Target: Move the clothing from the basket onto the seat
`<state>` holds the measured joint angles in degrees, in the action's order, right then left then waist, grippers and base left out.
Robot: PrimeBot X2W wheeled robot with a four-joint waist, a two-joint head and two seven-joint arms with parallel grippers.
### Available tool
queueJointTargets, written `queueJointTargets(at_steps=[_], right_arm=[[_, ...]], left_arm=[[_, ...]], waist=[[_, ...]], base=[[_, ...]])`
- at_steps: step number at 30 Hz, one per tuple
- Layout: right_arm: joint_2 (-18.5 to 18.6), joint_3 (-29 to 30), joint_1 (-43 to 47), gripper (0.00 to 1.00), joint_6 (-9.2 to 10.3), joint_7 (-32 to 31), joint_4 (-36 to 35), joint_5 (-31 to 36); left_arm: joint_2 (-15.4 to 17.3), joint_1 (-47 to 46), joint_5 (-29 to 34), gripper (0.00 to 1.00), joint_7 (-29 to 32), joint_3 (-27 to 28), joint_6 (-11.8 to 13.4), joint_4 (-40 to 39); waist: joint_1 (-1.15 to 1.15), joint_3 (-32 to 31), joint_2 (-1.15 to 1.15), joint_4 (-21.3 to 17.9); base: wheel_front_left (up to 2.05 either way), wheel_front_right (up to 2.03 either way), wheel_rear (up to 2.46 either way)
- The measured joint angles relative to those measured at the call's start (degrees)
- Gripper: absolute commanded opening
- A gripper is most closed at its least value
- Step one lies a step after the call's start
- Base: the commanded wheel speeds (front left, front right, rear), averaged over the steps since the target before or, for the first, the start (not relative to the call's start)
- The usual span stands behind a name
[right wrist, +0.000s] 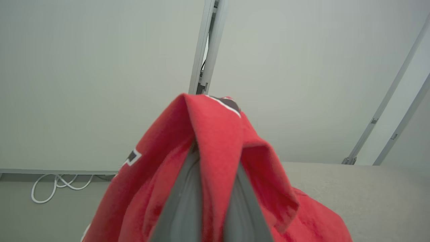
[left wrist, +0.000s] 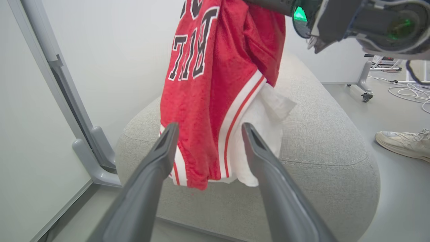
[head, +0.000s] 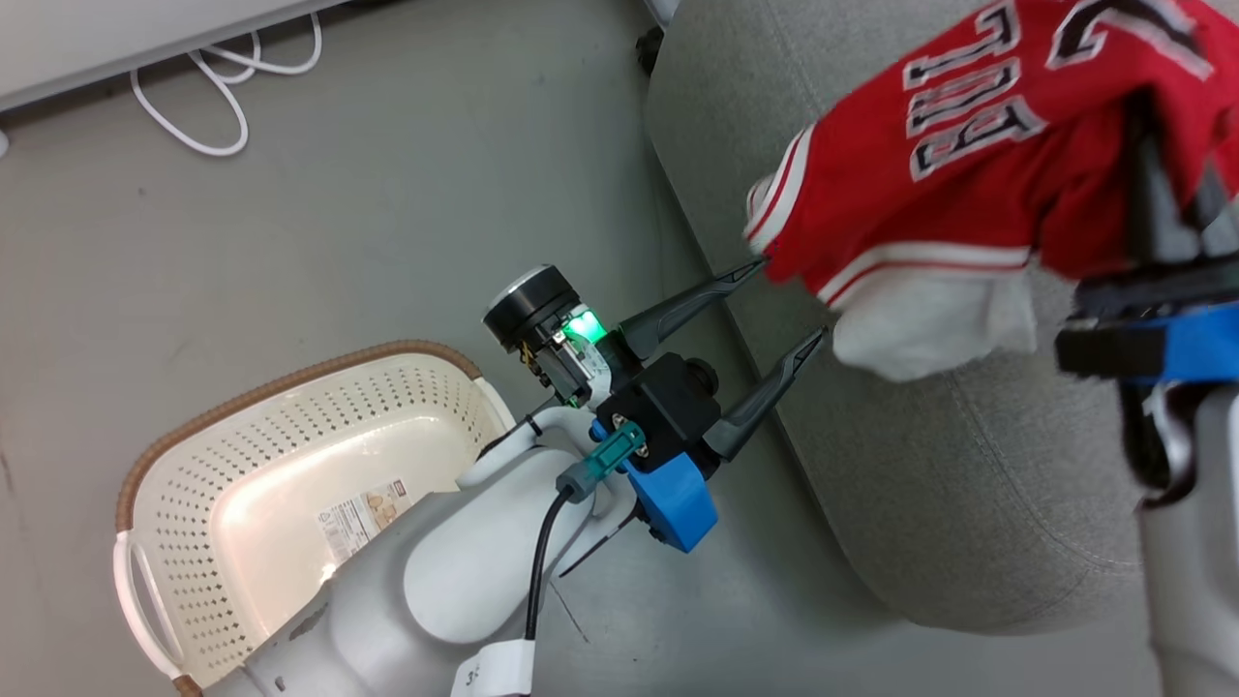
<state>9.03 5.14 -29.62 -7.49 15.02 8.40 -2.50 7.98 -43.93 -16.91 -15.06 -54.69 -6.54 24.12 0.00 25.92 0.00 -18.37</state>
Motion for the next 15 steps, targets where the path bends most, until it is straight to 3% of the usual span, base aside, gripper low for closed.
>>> queueJointTargets(at_steps=[6, 15], right_arm=[[4.45, 4.68, -9.79, 0.00, 0.00, 0.00, -1.97, -0.15], [13.83, 17.84, -23.02, 0.00, -0.01, 0.01, -0.14, -0.44]], left_arm=[[1.44, -1.88, 0.89, 1.00, 0.10, 0.11, 0.02, -0.64], [3.56, -5.82, 2.47, 1.00, 1.02, 0.33, 0.29, -3.37]], waist=[[0.00, 3.43, 0.00, 0.50], [0.00, 10.85, 0.00, 1.42]], base=[[0.00, 0.00, 0.00], [0.00, 0.00, 0.00]])
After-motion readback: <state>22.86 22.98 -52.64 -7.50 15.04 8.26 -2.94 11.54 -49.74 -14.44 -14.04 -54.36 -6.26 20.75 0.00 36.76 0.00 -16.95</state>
